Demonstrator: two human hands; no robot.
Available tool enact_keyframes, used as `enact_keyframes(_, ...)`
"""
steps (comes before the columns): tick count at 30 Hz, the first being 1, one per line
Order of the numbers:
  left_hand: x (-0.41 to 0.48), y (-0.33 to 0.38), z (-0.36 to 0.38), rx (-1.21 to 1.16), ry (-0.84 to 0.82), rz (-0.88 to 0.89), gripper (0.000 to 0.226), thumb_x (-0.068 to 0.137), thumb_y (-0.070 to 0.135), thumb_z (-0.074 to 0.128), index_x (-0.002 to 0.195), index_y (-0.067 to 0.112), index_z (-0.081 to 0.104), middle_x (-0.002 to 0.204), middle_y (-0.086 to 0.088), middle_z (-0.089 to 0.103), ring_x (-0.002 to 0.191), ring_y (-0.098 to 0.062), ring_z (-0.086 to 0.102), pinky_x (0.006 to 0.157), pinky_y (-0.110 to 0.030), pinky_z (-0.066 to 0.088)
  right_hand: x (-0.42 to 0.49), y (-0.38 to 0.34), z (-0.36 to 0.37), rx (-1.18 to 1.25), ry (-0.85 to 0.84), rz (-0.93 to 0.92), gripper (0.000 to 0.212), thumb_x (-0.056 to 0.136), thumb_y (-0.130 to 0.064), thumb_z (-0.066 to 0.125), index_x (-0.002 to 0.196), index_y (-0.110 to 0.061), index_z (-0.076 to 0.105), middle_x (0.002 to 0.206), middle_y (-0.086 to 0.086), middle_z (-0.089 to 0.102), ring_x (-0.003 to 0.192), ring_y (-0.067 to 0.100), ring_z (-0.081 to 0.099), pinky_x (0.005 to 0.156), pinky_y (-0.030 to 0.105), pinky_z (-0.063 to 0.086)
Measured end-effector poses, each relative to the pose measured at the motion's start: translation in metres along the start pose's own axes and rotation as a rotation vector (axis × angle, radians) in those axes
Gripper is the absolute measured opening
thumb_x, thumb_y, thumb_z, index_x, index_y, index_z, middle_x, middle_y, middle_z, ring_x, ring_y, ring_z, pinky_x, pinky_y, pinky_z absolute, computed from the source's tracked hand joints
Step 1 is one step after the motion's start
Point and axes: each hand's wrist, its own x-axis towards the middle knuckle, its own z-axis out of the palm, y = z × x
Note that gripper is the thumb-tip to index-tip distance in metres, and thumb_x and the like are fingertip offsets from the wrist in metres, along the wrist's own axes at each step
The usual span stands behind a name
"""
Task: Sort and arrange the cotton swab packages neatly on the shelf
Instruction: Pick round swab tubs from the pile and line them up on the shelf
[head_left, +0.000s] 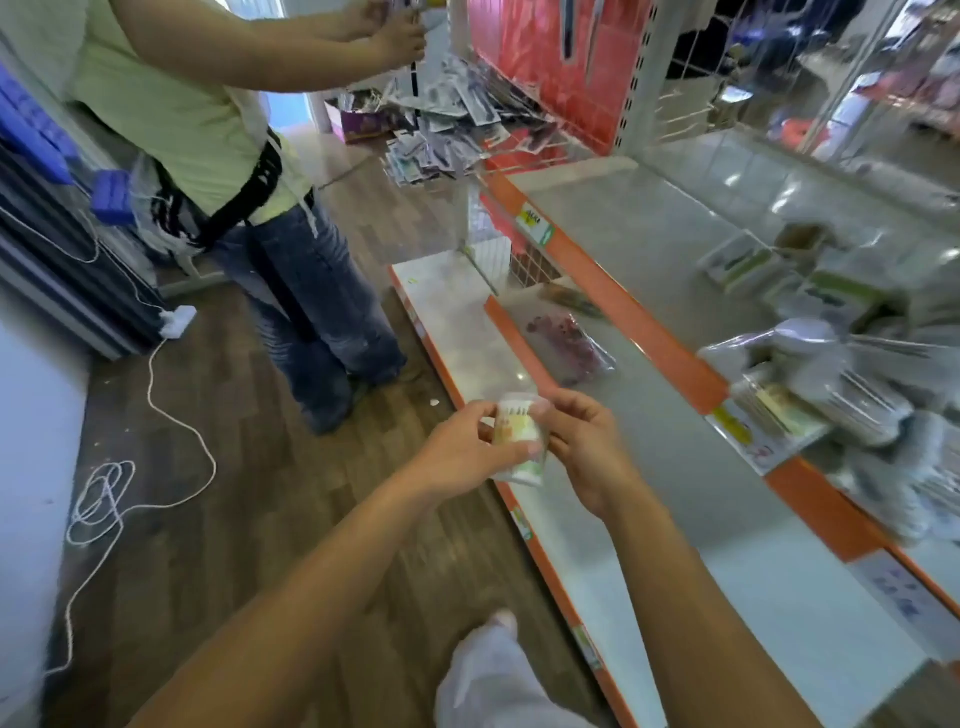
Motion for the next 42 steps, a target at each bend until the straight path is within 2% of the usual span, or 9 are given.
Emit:
enact_keyframes(7, 0.083, 0.032, -0.051, 0.101, 0.012, 0.058, 0.053, 0.075, 0.043, 0.076, 0.118, 0.028, 0.051, 0.11, 0.009, 0.062, 0.096, -0.006, 0.061, 0.077, -0.022, 0.053, 0.082, -0.038, 0.028, 0.117, 0.048, -0.044, 0.015, 0.086, 0.001, 0.061, 0.1, -0.006, 0.061, 0.091, 0.009, 0.067, 0.075, 0.019, 0.068, 0.058, 0.025, 0.053)
enact_keyframes(11, 0.129, 0.05, -0.062, 0.084, -0.021, 0.069, 0.051, 0.075, 0.04, 0.077, 0.117, 0.031, 0.049, 0.109, 0.007, 0.063, 0.097, -0.01, 0.062, 0.087, -0.034, 0.054, 0.124, -0.058, 0.027, 0.097, 0.073, -0.062, 0.015, 0.086, -0.001, 0.061, 0.1, -0.006, 0.063, 0.093, 0.012, 0.069, 0.081, 0.024, 0.069, 0.063, 0.028, 0.053)
enact_keyframes(14, 0.159, 0.069, -0.058, 0.126, -0.026, 0.135, 0.047, 0.075, 0.042, 0.076, 0.112, 0.036, 0.049, 0.099, 0.014, 0.06, 0.091, -0.005, 0.06, 0.079, -0.026, 0.052, 0.146, -0.076, 0.019, 0.151, 0.071, -0.107, 0.011, 0.088, 0.001, 0.056, 0.096, -0.003, 0.063, 0.09, 0.016, 0.07, 0.083, 0.027, 0.068, 0.068, 0.031, 0.053)
enact_keyframes(17, 0.183, 0.09, -0.053, 0.198, -0.036, 0.221, 0.038, 0.076, 0.037, 0.076, 0.099, 0.044, 0.047, 0.09, 0.023, 0.056, 0.084, 0.002, 0.058, 0.069, -0.013, 0.045, 0.158, -0.094, 0.008, 0.203, 0.09, -0.149, 0.014, 0.09, 0.005, 0.05, 0.093, -0.002, 0.062, 0.073, 0.007, 0.071, 0.064, 0.016, 0.068, 0.055, 0.023, 0.053)
enact_keyframes(23, 0.241, 0.122, -0.041, 0.299, -0.093, 0.341, 0.061, 0.075, 0.038, 0.077, 0.127, 0.019, 0.051, 0.108, 0.005, 0.062, 0.096, -0.012, 0.06, 0.085, -0.029, 0.049, 0.187, -0.113, -0.018, 0.207, 0.26, -0.181, 0.011, 0.089, -0.006, 0.057, 0.092, -0.015, 0.064, 0.086, 0.008, 0.068, 0.071, 0.018, 0.067, 0.061, 0.03, 0.055)
enact_keyframes(26, 0.274, 0.132, -0.033, 0.293, -0.161, 0.355, 0.063, 0.073, 0.042, 0.078, 0.127, 0.022, 0.051, 0.104, 0.005, 0.064, 0.086, -0.012, 0.061, 0.079, -0.029, 0.052, 0.203, -0.118, -0.028, 0.308, 0.319, -0.225, 0.011, 0.087, -0.005, 0.061, 0.092, -0.012, 0.068, 0.096, 0.02, 0.069, 0.085, 0.031, 0.067, 0.078, 0.046, 0.054)
enact_keyframes(32, 0.337, 0.166, -0.029, 0.31, -0.273, 0.482, 0.059, 0.074, 0.044, 0.076, 0.124, 0.023, 0.052, 0.101, 0.01, 0.064, 0.078, 0.004, 0.06, 0.062, -0.007, 0.046, 0.239, -0.142, -0.041, 0.19, 0.467, -0.35, 0.018, 0.088, -0.014, 0.061, 0.104, -0.02, 0.066, 0.093, 0.004, 0.07, 0.083, 0.018, 0.067, 0.066, 0.03, 0.054)
enact_keyframes(35, 0.368, 0.176, -0.029, 0.276, -0.342, 0.508, 0.056, 0.075, 0.043, 0.077, 0.122, 0.022, 0.054, 0.104, 0.005, 0.068, 0.081, -0.003, 0.066, 0.067, -0.013, 0.051, 0.259, -0.155, -0.044, 0.146, 0.505, -0.365, 0.028, 0.089, -0.011, 0.058, 0.115, -0.019, 0.062, 0.11, 0.011, 0.066, 0.095, 0.023, 0.066, 0.082, 0.04, 0.054)
enact_keyframes(42, 0.441, 0.184, -0.043, 0.333, -0.429, 0.575, 0.064, 0.072, 0.037, 0.079, 0.126, 0.02, 0.048, 0.112, 0.004, 0.062, 0.091, -0.012, 0.063, 0.077, -0.021, 0.049, 0.316, -0.158, -0.03, 0.138, 0.674, -0.378, 0.032, 0.087, -0.016, 0.062, 0.119, -0.02, 0.058, 0.118, 0.004, 0.064, 0.106, 0.022, 0.063, 0.087, 0.04, 0.052)
